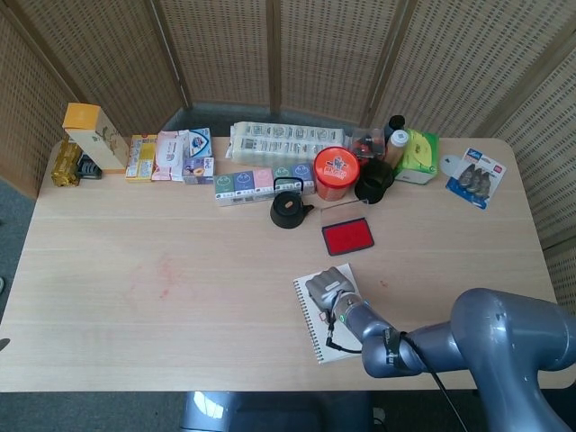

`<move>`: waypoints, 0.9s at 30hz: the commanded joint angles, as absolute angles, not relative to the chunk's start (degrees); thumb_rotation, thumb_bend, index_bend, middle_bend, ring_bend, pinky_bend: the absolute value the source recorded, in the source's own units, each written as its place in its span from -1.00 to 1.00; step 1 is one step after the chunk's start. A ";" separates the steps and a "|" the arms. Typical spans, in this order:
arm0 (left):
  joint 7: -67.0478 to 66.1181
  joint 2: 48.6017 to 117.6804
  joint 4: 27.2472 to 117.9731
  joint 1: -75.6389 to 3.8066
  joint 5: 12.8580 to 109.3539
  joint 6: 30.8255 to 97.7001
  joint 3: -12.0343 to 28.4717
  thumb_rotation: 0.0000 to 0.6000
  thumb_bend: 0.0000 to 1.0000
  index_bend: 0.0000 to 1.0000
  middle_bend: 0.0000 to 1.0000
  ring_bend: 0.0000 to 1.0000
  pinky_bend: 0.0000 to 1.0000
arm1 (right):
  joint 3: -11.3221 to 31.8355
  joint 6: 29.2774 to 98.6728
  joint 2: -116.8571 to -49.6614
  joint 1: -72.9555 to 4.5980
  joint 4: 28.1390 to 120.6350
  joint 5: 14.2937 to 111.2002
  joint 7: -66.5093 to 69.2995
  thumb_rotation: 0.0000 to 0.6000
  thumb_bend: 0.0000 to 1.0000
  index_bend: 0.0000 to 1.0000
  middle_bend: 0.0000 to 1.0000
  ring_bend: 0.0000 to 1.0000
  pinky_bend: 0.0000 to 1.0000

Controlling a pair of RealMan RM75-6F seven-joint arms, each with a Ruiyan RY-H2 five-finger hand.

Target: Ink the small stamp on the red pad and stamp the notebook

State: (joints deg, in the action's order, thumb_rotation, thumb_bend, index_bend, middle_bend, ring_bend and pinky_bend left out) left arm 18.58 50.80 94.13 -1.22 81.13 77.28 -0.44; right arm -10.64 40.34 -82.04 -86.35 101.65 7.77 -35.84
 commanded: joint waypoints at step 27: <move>16.35 51.25 94.85 -1.47 81.42 77.18 -0.75 1.00 -0.94 -1.00 -1.00 -0.99 -1.00 | -13.49 49.19 -67.62 -80.00 104.77 8.73 -34.57 1.00 -0.15 0.38 0.98 1.00 1.00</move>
State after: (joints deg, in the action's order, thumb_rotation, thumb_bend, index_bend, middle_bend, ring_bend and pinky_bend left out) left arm 16.51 51.20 94.78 -1.46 81.47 77.16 -0.75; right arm -13.10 50.12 -68.28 -80.85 106.10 9.85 -35.05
